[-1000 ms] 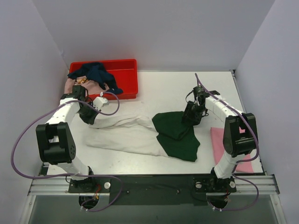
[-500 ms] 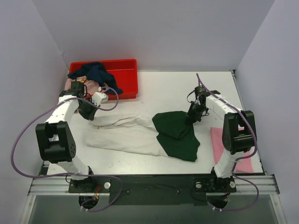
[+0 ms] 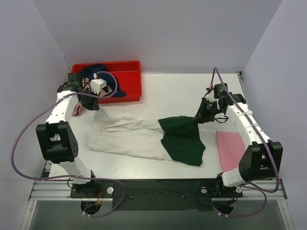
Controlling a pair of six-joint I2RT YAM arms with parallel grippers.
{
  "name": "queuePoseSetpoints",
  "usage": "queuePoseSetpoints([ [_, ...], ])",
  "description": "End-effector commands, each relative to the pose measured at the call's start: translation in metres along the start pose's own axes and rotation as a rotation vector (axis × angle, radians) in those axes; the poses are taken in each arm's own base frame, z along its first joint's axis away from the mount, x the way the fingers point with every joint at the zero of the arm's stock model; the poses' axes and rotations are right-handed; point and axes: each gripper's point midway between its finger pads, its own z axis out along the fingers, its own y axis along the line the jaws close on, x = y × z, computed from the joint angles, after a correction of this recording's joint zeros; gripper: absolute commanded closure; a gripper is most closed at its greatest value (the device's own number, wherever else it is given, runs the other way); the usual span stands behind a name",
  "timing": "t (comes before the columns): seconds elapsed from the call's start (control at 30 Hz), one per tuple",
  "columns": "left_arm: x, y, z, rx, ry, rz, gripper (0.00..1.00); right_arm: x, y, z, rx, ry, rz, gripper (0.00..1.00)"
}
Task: Fold and stack the t-shirts
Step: Fold the other side of the tshirt into a rectangle
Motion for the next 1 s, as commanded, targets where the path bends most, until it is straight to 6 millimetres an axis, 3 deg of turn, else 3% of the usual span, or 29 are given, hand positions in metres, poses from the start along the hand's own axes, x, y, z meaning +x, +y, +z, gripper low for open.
queuePoseSetpoints([
  [0.0, -0.015, 0.017, -0.003, -0.010, -0.052, -0.067, 1.00, 0.055, 0.000, -0.035, -0.038, 0.160, -0.082, 1.00],
  [0.17, -0.011, 0.034, 0.004, -0.055, -0.019, -0.037, 1.00, 0.087, -0.026, -0.059, 0.008, 0.216, 0.000, 1.00],
  [0.3, -0.009, 0.051, 0.011, -0.104, 0.025, -0.025, 1.00, 0.090, -0.048, -0.067, 0.032, 0.217, 0.124, 1.00],
  [0.37, -0.008, 0.056, 0.016, -0.113, 0.041, -0.013, 1.00, 0.098, -0.049, -0.063, 0.014, 0.248, 0.138, 1.00],
  [0.5, -0.015, 0.042, 0.032, -0.066, 0.026, 0.004, 1.00, 0.102, -0.039, -0.042, -0.017, 0.299, 0.120, 1.00],
  [0.63, -0.021, 0.052, 0.046, -0.127, 0.013, -0.029, 1.00, 0.101, -0.057, -0.031, 0.073, 0.328, 0.125, 1.00],
  [0.7, -0.023, 0.058, 0.052, -0.145, 0.007, -0.041, 0.91, 0.097, -0.066, -0.028, 0.101, 0.324, 0.129, 1.00],
  [0.77, -0.025, 0.054, 0.054, -0.128, 0.005, -0.051, 0.57, 0.092, -0.067, -0.026, 0.105, 0.323, 0.117, 1.00],
  [0.8, -0.023, 0.051, 0.053, -0.116, 0.015, -0.063, 0.52, 0.092, -0.067, -0.024, 0.105, 0.329, 0.118, 1.00],
  [0.83, -0.021, 0.046, 0.051, -0.099, 0.022, -0.083, 0.40, 0.089, -0.068, -0.024, 0.110, 0.324, 0.109, 1.00],
  [0.93, -0.018, 0.038, 0.036, -0.098, 0.028, -0.114, 0.37, 0.085, -0.074, -0.023, 0.136, 0.317, 0.100, 1.00],
  [0.97, -0.009, 0.037, 0.034, -0.106, 0.047, -0.144, 0.37, 0.084, -0.075, -0.024, 0.137, 0.316, 0.096, 1.00],
])
